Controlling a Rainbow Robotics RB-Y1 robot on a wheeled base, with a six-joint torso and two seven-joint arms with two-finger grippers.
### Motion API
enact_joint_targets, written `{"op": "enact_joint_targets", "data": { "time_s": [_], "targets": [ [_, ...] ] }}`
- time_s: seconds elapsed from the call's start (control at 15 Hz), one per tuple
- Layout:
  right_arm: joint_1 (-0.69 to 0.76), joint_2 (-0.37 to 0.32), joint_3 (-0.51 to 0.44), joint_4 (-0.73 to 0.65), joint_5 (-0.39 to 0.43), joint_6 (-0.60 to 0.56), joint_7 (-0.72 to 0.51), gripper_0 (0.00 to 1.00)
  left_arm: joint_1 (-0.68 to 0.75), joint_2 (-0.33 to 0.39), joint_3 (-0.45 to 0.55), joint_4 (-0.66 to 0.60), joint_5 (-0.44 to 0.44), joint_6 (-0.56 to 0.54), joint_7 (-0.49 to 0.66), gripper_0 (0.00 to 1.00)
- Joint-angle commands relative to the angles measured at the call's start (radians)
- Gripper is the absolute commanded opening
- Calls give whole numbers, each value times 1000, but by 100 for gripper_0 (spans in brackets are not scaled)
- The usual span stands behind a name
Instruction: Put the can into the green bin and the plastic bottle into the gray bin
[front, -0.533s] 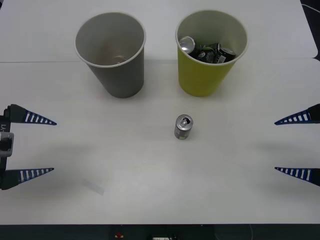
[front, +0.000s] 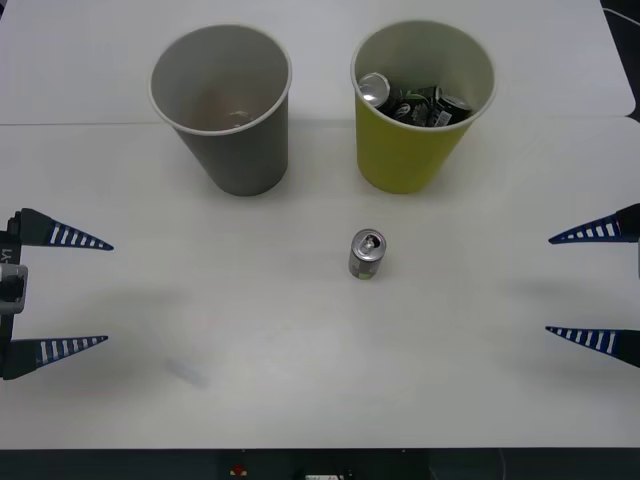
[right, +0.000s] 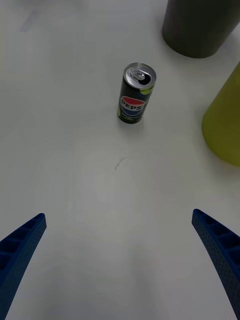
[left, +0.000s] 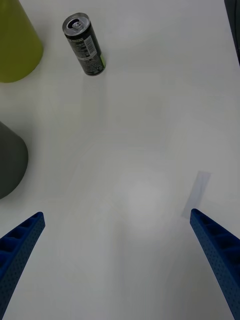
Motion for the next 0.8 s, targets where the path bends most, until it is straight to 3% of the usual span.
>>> {"op": "enact_joint_targets", "data": {
  "time_s": [0.07, 0.8],
  "targets": [
    [-8, 33, 10, 22, 0, 0, 3, 100, 0, 0, 0, 0, 0, 0, 0, 100],
    [-91, 217, 114, 187, 0, -6, 38, 100, 0, 0, 0, 0, 0, 0, 0, 100]
  ]
}}
